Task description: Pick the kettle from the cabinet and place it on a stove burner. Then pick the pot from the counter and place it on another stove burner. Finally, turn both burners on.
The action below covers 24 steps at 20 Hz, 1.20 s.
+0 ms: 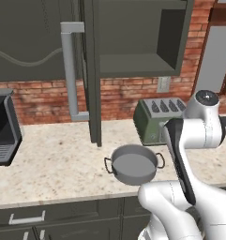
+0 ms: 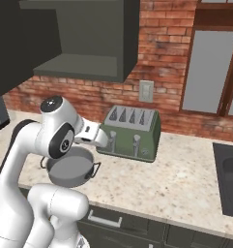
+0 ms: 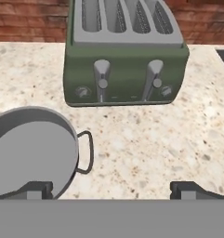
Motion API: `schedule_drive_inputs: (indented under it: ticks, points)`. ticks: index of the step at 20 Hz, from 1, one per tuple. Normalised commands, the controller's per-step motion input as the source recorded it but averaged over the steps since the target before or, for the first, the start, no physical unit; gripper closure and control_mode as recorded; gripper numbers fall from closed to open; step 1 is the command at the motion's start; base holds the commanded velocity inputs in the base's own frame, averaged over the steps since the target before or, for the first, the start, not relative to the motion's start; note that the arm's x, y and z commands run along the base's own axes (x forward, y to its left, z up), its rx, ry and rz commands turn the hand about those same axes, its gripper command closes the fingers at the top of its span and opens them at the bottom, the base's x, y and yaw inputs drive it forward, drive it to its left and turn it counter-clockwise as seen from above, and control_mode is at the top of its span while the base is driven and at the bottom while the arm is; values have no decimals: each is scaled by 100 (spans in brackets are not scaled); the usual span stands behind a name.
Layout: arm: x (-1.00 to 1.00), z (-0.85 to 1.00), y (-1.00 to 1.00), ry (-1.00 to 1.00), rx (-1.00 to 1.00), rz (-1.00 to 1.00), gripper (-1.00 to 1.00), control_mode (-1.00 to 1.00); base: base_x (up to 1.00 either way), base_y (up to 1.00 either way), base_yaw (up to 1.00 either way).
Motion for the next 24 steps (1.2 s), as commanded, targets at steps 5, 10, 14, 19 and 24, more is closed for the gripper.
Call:
schedule_drive_inputs:
  ticks: [5,10,14,19,24]
  points:
    - [0,-2,23,0,0,0,-100,-100,0,0,0]
    - [0,-5,25,0,0,0,-100,-100,0,0,0]
    - [1,-5,23,0,1,3,-100,-100,0,0,0]
    - [0,-6,21,0,5,4,-100,-100,0,0,0]
    - [0,-9,19,0,7,4,-100,-100,0,0,0]
